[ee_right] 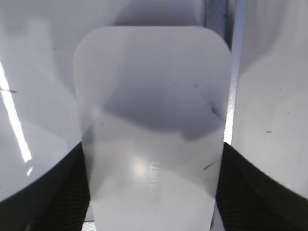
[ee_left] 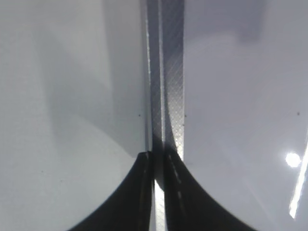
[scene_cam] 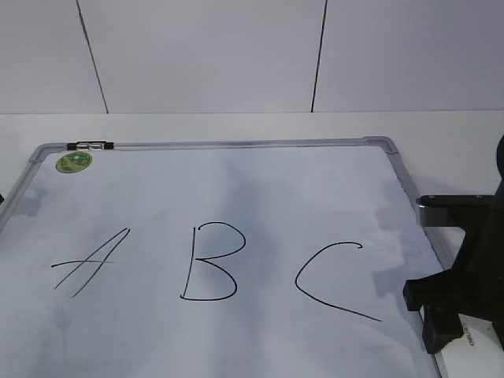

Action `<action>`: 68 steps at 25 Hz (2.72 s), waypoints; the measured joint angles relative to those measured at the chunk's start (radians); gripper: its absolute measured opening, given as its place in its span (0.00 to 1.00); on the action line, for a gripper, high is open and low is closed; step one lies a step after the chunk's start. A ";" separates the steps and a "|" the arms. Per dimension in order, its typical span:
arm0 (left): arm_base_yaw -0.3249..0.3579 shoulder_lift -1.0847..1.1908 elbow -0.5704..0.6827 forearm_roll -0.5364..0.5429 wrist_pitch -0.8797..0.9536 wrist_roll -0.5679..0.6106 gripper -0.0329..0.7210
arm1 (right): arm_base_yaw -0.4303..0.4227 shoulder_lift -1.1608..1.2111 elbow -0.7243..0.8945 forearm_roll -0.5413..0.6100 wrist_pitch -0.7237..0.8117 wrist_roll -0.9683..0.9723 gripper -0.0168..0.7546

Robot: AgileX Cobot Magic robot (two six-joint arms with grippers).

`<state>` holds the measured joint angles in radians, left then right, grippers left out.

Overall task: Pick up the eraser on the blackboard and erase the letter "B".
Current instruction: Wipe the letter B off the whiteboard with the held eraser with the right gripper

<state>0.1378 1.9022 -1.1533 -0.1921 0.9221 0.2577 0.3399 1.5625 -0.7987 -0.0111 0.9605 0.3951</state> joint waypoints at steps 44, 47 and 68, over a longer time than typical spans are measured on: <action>0.000 0.000 -0.002 0.000 0.009 -0.002 0.09 | 0.200 0.208 -0.746 0.029 0.265 -0.048 0.69; 0.000 0.000 -0.002 0.000 0.009 -0.002 0.09 | 0.240 0.282 -0.810 0.031 0.265 -0.048 0.69; 0.000 0.001 -0.002 0.000 0.017 -0.004 0.09 | 0.457 0.581 -0.972 0.086 0.263 -0.069 0.69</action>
<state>0.1378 1.9029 -1.1555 -0.1921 0.9388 0.2539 0.7970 2.1437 -1.7712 0.0752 1.2238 0.3264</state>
